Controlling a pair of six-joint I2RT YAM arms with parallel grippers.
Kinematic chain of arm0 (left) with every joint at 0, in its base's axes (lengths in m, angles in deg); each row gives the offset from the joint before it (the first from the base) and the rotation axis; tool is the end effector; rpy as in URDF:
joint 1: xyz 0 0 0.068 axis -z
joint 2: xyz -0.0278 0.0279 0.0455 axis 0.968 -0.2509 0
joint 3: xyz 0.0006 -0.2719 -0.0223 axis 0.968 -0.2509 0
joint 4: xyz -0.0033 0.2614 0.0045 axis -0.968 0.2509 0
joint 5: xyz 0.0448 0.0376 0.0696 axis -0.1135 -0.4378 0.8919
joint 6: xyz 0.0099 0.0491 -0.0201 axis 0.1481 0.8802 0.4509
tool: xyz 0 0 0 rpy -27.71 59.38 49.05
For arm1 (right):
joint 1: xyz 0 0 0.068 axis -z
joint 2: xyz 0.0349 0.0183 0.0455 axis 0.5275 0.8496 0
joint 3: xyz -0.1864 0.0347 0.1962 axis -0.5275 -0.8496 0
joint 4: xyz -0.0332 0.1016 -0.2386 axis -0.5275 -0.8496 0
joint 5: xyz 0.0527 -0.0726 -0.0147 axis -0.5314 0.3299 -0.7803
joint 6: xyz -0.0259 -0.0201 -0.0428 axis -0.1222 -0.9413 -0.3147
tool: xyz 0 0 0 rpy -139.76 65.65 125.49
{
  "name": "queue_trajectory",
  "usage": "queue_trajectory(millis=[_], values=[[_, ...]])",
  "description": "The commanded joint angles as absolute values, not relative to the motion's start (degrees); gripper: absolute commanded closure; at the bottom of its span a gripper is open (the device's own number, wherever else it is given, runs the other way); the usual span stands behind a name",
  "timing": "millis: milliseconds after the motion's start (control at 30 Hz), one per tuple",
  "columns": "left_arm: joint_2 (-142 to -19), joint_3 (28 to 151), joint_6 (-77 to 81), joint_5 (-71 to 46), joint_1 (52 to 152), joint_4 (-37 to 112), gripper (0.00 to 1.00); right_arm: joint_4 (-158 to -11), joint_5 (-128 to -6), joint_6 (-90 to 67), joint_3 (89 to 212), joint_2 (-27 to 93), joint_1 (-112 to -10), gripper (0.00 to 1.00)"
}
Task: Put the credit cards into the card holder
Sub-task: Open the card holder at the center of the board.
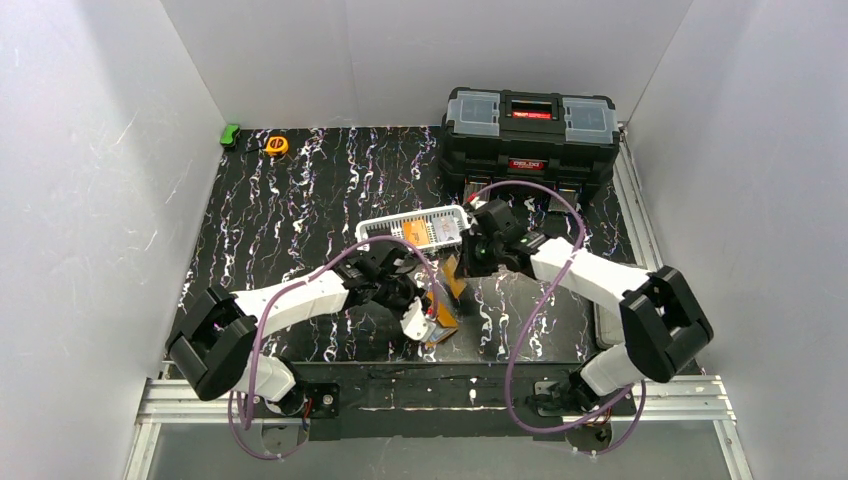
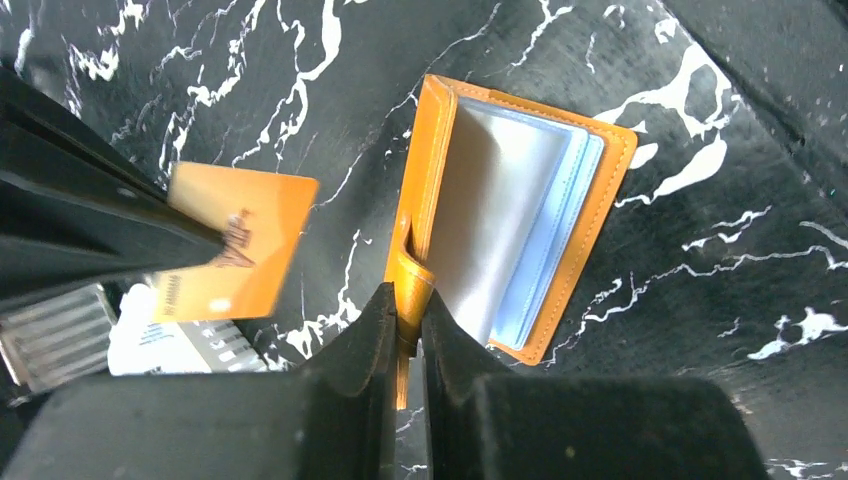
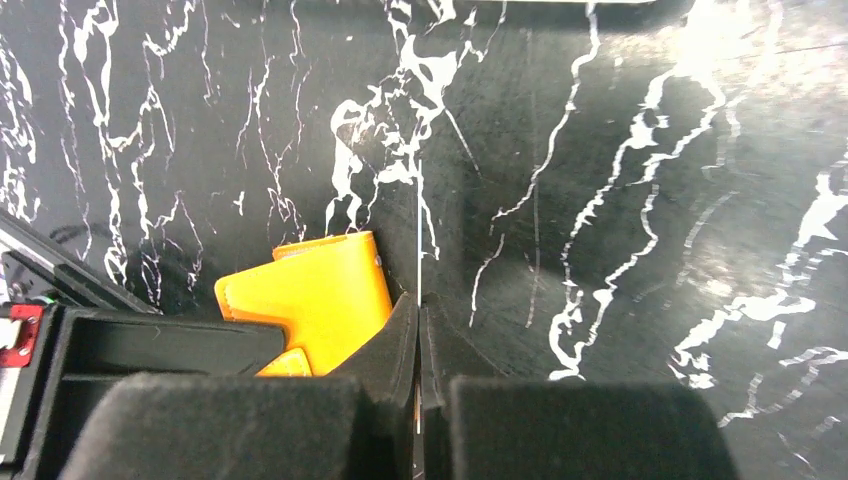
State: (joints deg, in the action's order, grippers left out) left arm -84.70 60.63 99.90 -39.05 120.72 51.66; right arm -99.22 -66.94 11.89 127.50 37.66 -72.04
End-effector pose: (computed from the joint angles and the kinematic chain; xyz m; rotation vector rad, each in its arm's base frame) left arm 0.1782 -0.2086 0.1969 2.1608 0.6739 -0.3558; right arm 0.2349 0.2044 0.2129 -0.2784 2.5129 0.6876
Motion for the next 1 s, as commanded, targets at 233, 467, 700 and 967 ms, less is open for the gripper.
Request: queue_trajectory(millis=[233, 467, 700, 967], values=[[-87.09, 73.44, 41.7, -21.36, 121.77, 63.52, 1.0, -105.58, -60.27, 13.63, 128.23, 22.7, -68.09, 0.99], [-86.86, 72.11, 10.28, -24.67, 114.98, 68.36, 1.0, -106.13, -63.48, 15.25, 125.32, 16.9, -67.87, 0.99], [-90.26, 69.39, -12.57, -31.94, 102.73, 70.95, 1.0, -102.8, -74.23, 17.23, 120.72, 17.18, -67.69, 0.99], [-88.64, 65.62, -15.0, -30.8, 100.61, 68.38, 1.0, -98.25, -87.69, 18.8, 121.19, 22.95, -67.69, 0.99]])
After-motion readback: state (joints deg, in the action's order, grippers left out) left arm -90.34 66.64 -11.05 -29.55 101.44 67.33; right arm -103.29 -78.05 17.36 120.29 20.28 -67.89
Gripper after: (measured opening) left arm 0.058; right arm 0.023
